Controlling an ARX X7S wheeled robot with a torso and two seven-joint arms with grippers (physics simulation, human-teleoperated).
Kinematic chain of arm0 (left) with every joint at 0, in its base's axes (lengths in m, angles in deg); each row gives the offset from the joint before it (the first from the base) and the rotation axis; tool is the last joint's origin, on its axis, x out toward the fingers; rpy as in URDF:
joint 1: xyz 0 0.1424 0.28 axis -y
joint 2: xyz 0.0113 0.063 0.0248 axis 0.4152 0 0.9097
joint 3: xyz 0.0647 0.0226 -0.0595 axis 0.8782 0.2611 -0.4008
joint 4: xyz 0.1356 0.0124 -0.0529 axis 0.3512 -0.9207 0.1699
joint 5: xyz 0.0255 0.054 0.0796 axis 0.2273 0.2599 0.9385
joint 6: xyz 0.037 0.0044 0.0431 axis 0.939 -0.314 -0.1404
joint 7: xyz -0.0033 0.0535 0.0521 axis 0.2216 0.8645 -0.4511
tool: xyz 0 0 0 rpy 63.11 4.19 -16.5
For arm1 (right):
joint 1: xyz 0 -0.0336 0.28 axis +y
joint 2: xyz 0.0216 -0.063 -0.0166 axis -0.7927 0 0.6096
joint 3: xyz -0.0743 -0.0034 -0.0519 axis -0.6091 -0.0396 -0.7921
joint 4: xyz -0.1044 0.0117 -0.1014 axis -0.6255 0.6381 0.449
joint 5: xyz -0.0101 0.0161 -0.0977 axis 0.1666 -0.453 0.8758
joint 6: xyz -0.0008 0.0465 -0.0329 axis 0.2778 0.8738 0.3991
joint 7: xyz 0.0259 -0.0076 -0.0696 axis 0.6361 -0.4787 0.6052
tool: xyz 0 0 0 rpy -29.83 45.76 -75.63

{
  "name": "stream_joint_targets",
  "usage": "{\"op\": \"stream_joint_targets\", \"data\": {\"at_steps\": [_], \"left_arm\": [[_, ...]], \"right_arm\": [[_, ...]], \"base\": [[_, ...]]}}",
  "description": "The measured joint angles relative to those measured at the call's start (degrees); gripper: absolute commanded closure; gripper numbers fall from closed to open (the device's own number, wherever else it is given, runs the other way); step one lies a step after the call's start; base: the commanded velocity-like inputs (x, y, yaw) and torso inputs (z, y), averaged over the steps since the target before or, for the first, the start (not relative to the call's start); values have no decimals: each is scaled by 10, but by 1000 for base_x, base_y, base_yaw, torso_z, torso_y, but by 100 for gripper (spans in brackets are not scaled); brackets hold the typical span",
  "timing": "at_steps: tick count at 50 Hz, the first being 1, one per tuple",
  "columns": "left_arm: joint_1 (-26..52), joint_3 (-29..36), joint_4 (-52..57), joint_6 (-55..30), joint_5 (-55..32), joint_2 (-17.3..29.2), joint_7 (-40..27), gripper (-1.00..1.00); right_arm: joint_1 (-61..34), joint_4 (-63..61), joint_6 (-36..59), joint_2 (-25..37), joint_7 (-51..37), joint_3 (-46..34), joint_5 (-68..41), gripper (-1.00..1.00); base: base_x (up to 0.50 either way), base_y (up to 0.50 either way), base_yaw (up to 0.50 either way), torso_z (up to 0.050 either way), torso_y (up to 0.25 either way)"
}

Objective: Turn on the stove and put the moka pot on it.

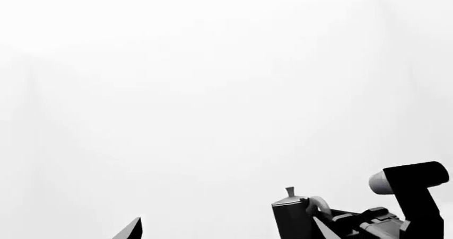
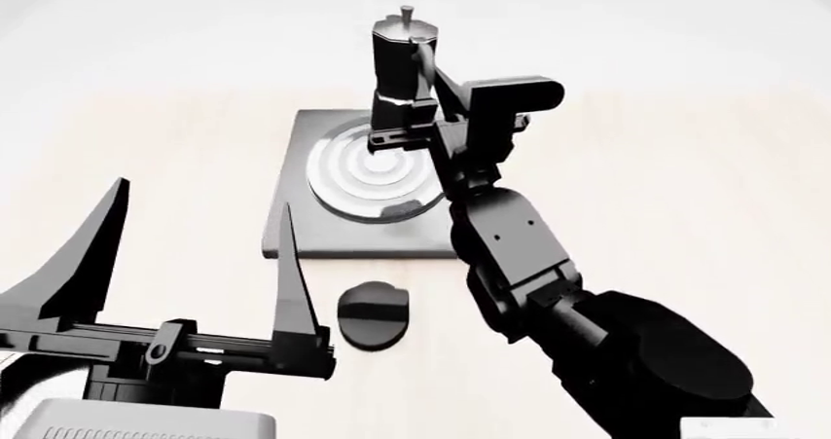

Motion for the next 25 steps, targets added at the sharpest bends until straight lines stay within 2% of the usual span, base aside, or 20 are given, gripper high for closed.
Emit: {"op": "stream_joint_targets", "data": {"at_steps": [25], "left_arm": [[-4, 0, 0, 6, -2, 4, -4, -100]], "right_arm": [[-9, -18, -27, 1, -2, 7, 24, 100]], "base": [[0, 0, 0, 5, -213]]}}
